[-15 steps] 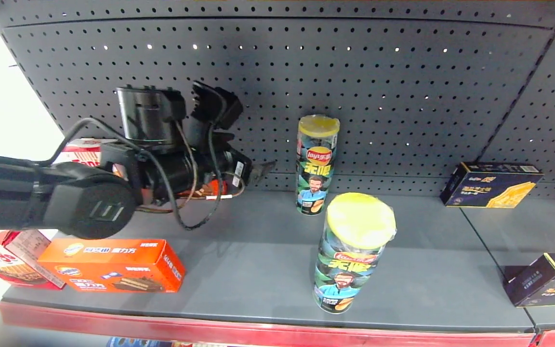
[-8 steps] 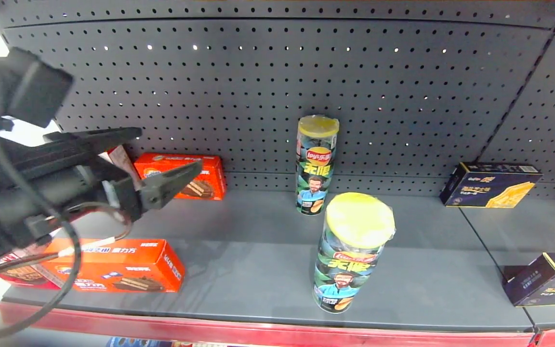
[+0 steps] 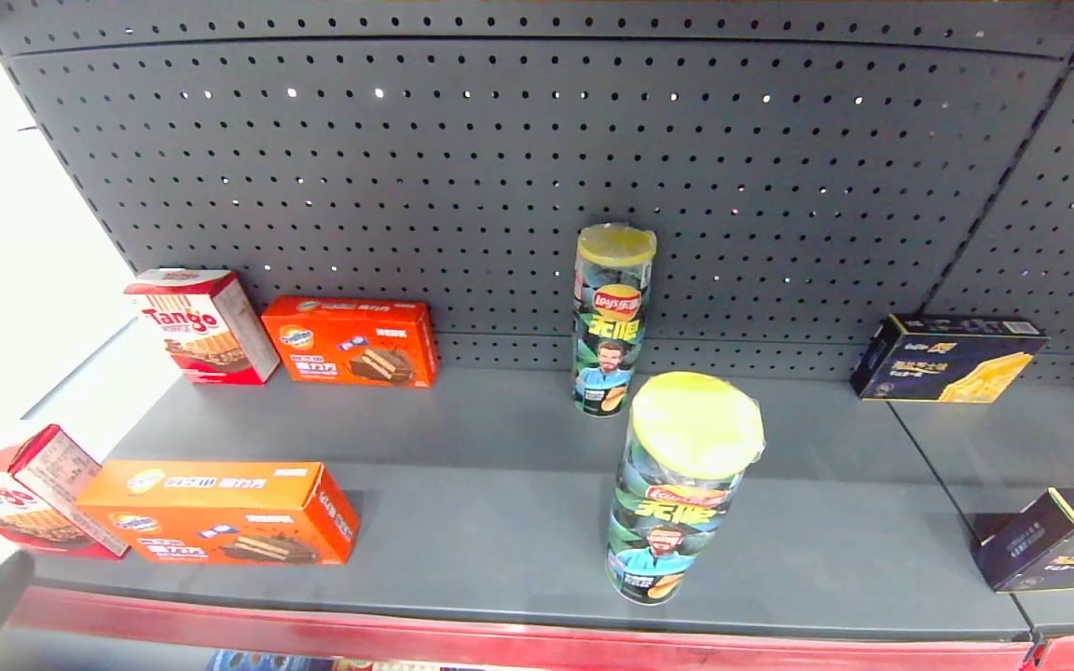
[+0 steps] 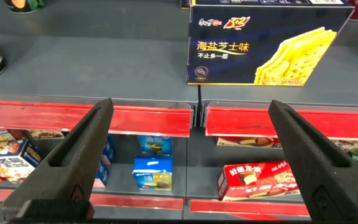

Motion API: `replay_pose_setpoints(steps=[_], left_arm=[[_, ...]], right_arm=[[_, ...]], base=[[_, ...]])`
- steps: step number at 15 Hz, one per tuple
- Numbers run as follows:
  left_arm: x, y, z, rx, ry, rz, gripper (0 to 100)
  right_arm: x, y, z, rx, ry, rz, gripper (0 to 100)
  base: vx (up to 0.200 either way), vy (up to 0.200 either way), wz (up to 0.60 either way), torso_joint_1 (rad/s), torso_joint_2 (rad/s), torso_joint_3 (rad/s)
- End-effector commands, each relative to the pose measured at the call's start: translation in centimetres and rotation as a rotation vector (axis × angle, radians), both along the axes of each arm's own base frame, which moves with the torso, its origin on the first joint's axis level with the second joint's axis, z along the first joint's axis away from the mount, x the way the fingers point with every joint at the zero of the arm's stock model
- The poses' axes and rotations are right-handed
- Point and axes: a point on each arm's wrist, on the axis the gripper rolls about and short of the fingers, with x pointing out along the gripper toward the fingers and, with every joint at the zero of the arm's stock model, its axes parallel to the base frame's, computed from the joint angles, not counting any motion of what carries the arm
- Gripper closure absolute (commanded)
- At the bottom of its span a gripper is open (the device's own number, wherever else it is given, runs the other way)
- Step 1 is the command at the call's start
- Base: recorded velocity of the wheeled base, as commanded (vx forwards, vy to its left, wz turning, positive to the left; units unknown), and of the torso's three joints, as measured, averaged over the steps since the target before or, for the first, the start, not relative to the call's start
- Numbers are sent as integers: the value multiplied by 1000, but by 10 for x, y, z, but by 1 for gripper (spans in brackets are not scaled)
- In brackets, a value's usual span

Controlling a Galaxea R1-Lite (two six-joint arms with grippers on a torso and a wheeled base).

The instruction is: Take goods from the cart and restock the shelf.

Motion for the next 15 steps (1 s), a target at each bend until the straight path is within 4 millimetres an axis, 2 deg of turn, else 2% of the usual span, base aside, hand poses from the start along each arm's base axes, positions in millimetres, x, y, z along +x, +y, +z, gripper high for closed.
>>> replay_pose_setpoints(steps=[1,4,6,14,15], left_arm=[[-41,2,-66,-6,-94,181,0],[-42,2,-89,2,78,184,0],[-46,3,-104,4,169,108,0],[-48,3,-105,-5,142,115,0],[-48,5,-105,-19,142,197,0]], right_arm=[[0,0,0,0,-1,-1,0],[0,0,0,0,-1,-1,0],[0,0,0,0,-1,-1,0],[0,0,0,0,-1,-1,0],[0,0,0,0,-1,-1,0]], base=[[0,0,0,0,0,0],[0,0,0,0,0,0],[0,0,0,0,0,0],[0,0,0,0,0,0],[0,0,0,0,0,0]])
